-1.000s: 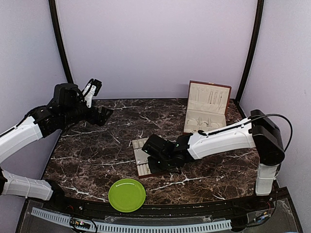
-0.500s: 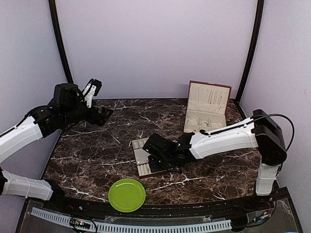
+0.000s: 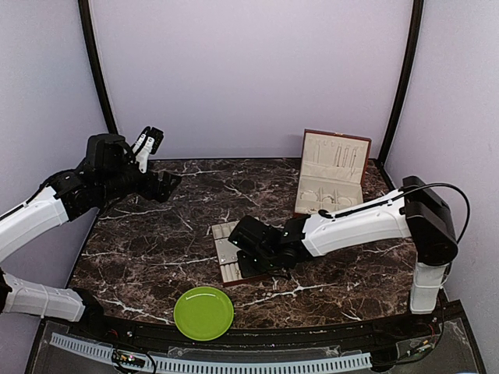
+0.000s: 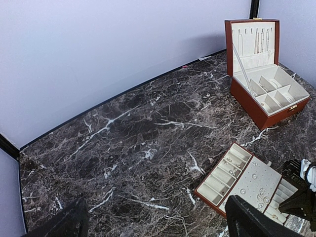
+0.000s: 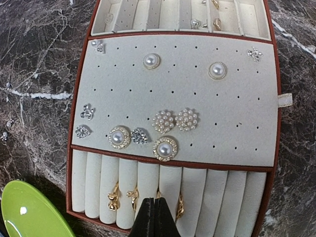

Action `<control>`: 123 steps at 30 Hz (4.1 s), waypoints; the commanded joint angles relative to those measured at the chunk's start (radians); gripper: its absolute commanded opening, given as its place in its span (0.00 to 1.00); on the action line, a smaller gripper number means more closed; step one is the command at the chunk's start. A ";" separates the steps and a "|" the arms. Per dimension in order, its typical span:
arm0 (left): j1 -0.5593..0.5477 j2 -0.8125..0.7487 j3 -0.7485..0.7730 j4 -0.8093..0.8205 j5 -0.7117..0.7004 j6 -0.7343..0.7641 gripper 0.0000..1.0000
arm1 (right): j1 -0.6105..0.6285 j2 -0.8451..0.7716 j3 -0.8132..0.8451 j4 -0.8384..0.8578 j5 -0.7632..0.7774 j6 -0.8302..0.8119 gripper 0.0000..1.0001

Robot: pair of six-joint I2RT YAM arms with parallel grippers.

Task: Organize the mixed jewelry
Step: Place the ring in the ring tray, then pick up the earring from the center of the board.

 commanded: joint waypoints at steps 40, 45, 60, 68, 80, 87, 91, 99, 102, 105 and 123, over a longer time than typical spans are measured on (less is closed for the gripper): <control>0.001 0.034 0.005 -0.017 -0.099 -0.034 0.99 | 0.004 -0.215 -0.095 0.071 0.170 -0.124 0.26; 0.002 0.053 -0.005 -0.009 -0.100 -0.067 0.99 | -0.029 -0.342 -0.197 0.088 0.200 -0.142 0.40; 0.003 -0.035 -0.221 -0.137 -0.020 -0.419 0.99 | -0.338 -0.716 -0.608 0.384 -0.011 -0.300 0.73; 0.003 -0.020 -0.326 -0.231 0.048 -0.542 0.76 | -0.390 -0.768 -0.696 0.463 -0.074 -0.304 0.73; -0.057 -0.003 -0.505 -0.158 0.220 -0.714 0.59 | -0.396 -0.776 -0.750 0.508 -0.099 -0.264 0.73; -0.092 -0.004 -0.537 -0.141 0.233 -0.748 0.46 | -0.395 -0.759 -0.766 0.537 -0.113 -0.240 0.73; -0.105 0.017 -0.530 -0.143 0.245 -0.755 0.36 | -0.396 -0.752 -0.769 0.538 -0.118 -0.233 0.73; -0.111 0.035 -0.536 -0.113 0.266 -0.763 0.23 | -0.395 -0.758 -0.789 0.538 -0.111 -0.218 0.73; -0.110 0.051 -0.529 -0.103 0.270 -0.761 0.18 | -0.396 -0.761 -0.790 0.537 -0.109 -0.218 0.73; -0.110 0.066 -0.528 -0.097 0.269 -0.762 0.16 | -0.396 -0.762 -0.791 0.533 -0.104 -0.219 0.73; -0.111 0.078 -0.525 -0.120 0.260 -0.763 0.06 | -0.397 -0.764 -0.791 0.522 -0.087 -0.220 0.73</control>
